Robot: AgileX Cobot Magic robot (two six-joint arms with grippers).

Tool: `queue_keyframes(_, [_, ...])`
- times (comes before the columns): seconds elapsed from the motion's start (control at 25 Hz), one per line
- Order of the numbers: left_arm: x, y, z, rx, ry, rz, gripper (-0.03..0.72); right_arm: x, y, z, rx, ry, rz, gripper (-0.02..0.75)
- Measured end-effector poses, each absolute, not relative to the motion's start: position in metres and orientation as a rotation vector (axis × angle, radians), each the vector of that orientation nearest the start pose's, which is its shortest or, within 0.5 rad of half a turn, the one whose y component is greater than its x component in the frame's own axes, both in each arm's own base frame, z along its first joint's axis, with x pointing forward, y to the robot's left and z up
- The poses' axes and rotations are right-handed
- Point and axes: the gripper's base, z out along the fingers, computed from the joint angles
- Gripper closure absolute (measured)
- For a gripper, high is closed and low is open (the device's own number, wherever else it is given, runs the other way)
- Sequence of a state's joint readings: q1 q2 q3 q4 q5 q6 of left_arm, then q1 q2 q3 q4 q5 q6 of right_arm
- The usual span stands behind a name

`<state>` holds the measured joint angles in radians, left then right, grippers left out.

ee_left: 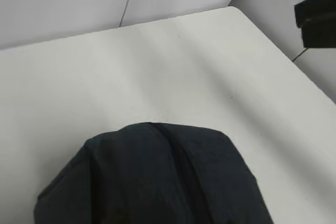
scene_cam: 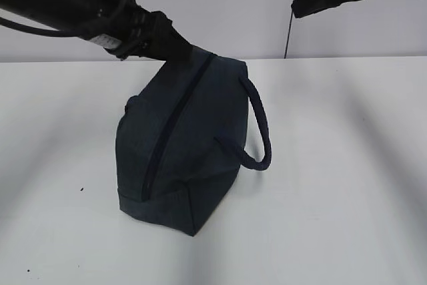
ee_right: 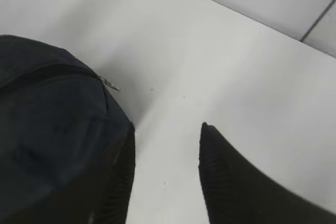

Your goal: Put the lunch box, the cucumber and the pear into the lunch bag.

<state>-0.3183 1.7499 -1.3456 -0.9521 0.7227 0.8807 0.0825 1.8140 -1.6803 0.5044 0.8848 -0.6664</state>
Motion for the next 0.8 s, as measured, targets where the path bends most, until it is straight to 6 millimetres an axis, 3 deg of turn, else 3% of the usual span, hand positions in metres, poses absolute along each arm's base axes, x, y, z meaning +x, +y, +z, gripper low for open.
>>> queue_keyframes(0.4, [0.312,-0.135,0.343,0.86,2.186,-0.411,0.337,0.358,0.046,0.379,-0.562,2.442,0.132,0.413])
queue_keyframes(0.8, [0.266,-0.101,0.383,0.607,2.326,-0.246,0.337,0.294,0.035,0.429,-0.45,2.47,0.084,0.413])
